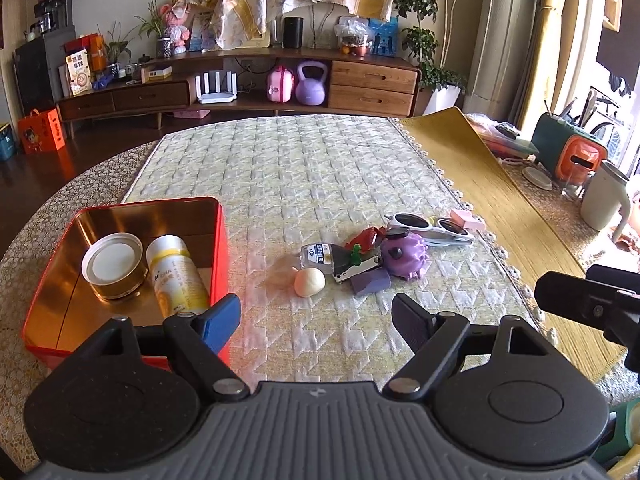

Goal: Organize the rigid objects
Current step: 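Withdraw both tools from the tin toward the remaining toys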

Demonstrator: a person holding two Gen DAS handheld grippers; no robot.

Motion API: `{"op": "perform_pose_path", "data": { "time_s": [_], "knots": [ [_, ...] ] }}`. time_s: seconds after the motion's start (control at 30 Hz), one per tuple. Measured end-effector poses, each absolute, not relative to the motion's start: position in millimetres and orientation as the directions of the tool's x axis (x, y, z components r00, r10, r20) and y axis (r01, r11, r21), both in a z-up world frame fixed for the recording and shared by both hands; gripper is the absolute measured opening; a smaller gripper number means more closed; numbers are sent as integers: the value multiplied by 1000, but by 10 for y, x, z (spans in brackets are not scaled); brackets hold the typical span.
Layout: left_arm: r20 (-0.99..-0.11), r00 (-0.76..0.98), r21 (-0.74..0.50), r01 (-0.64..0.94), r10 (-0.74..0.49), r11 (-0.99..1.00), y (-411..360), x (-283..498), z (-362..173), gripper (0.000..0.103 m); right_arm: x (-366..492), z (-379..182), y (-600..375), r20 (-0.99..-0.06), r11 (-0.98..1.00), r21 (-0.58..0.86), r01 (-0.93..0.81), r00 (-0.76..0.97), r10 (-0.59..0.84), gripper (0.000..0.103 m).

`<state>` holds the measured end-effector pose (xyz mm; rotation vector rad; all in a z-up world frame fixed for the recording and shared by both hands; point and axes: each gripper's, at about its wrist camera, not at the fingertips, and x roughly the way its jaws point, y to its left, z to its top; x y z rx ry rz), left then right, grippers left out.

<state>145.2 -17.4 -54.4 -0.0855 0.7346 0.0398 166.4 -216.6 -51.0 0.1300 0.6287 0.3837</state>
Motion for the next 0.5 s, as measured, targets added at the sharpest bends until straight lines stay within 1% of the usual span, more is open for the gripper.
{"op": "perform_pose_path", "data": {
  "time_s": [0.3,0.5],
  "knots": [
    [-684,727,-54,-126,55,991,-232,1839,-829,83,2062,-691,-2156,-596,920,233,-316,701,391,97],
    [-696,716,-40,-125,63,991,-295,2018,-1009,83,2330,-795,-2085,-620,915,239,-325,674,402,93]
  ]
}}
